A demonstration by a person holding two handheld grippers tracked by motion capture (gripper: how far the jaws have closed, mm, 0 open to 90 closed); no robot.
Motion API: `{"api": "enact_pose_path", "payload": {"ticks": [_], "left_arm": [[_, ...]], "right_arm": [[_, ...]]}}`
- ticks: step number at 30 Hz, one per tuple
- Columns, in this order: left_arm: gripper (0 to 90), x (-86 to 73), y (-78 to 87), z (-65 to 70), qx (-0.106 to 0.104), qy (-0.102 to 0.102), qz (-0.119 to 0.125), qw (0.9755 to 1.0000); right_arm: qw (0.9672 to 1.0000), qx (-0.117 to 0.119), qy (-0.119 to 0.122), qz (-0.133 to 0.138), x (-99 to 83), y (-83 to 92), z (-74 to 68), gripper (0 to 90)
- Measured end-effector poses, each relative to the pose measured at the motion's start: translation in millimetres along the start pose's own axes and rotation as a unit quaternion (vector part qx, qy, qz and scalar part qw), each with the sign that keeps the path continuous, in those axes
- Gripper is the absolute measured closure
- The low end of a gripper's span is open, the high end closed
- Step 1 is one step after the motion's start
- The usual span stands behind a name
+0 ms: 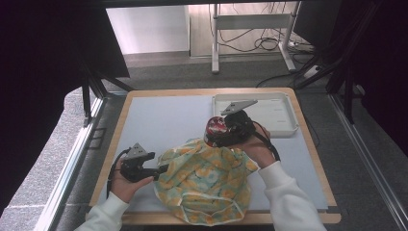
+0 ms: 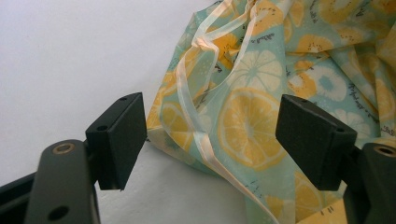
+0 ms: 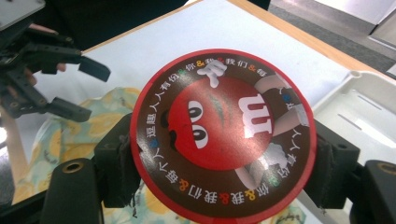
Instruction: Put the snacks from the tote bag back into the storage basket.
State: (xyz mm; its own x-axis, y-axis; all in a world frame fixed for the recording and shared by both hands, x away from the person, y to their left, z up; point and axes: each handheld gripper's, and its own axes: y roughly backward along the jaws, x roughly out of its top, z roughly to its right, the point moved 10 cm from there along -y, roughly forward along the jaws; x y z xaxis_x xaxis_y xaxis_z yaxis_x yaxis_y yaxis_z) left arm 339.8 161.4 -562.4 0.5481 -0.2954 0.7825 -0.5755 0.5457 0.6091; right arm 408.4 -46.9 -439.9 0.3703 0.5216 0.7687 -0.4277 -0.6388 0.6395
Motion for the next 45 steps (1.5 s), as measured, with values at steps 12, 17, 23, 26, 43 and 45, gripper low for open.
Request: {"api": "enact_pose_path", "payload": {"ticks": [12, 17, 23, 26, 43, 45], "left_arm": [[25.1, -0.9, -0.1, -0.2, 0.000, -0.003, -0.005, 1.0000], [25.0, -1.4, -0.6, -0.5, 0.000, -0.003, -0.007, 1.0000], [25.0, -1.4, -0.3, -0.8, -0.001, -0.002, -0.006, 1.0000], [25.0, -1.6, -0.4, -0.9, -0.001, -0.002, -0.006, 1.0000], [25.0, -1.8, -0.7, -1.2, 0.000, -0.002, -0.007, 1.0000], [25.0, -1.8, -0.7, -1.3, 0.000, -0.002, -0.007, 1.0000]], "right_arm": [[0.9997, -0.019, -0.014, -0.003, 6.5, -2.5, 24.2, 25.4], [0.9994, -0.027, -0.023, 0.000, 10.9, -4.4, 35.0, 25.4], [0.9991, -0.029, -0.029, -0.006, 13.1, -10.0, 43.8, 25.4], [0.9989, -0.035, -0.030, -0.007, 14.6, -12.9, 49.1, 25.4], [0.9963, -0.064, -0.055, -0.013, 14.0, -25.7, 80.8, 25.4], [0.9958, -0.069, -0.059, -0.011, 13.8, -27.6, 85.7, 25.4]]}}
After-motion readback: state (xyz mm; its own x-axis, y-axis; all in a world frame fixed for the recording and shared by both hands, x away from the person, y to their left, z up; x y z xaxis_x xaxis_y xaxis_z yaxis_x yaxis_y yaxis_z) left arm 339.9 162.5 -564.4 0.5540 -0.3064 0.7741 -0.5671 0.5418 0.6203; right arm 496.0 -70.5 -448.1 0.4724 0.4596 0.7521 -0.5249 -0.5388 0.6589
